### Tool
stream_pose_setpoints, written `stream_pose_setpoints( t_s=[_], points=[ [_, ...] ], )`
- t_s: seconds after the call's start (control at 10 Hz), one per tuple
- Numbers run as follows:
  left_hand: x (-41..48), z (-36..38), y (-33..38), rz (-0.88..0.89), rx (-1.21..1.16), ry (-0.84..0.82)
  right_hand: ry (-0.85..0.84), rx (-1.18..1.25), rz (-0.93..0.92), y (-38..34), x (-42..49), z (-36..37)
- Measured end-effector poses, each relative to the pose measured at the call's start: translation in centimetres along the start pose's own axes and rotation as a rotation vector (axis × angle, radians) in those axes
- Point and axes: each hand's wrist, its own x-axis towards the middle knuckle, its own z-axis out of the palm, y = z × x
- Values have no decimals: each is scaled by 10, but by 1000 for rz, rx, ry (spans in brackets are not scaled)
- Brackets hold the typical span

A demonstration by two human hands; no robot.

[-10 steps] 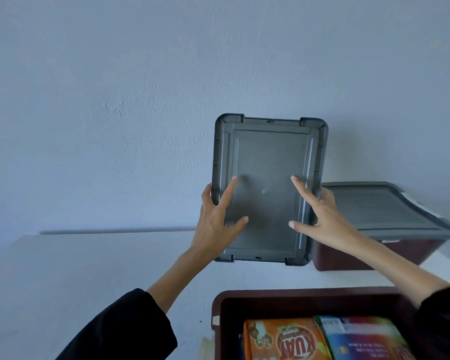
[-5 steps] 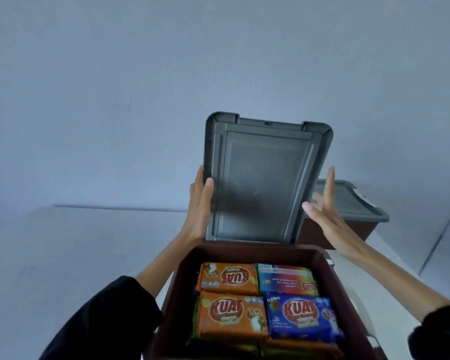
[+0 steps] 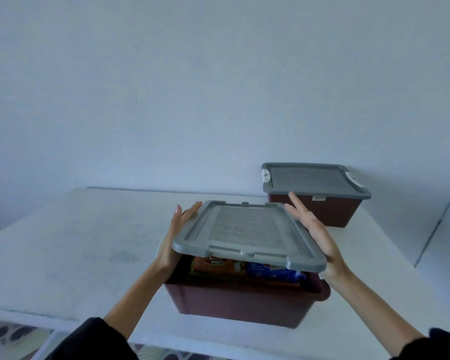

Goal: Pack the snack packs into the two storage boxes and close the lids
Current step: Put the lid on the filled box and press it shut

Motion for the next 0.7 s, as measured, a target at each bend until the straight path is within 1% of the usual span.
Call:
stream_pose_setpoints(
  t_s=[0.1,0.2,0.3,0.4,0.5,0.6,0.7],
  points=[
    [-5,-5,6,-106,-72,-99,-16,-89,39,5,-6,4],
    [0,-5,10,-189,-449,-214,-43,-318,91,5,-5,14],
    [-6,3,1,79,545,-213,-58,-602,125,5,-3,19],
    [-1,10,1,-2,531,-294,5,-825,157,0,-9,23],
    [4,5,2,30,653,-407,19,-1144,251,0,-24,33],
    [4,5,5,30,751,-508,-27,-1200,297,1,-32,41],
    [-8,1,16,65,963,-482,-129,-1176,270,-1,-23,32]
  ],
)
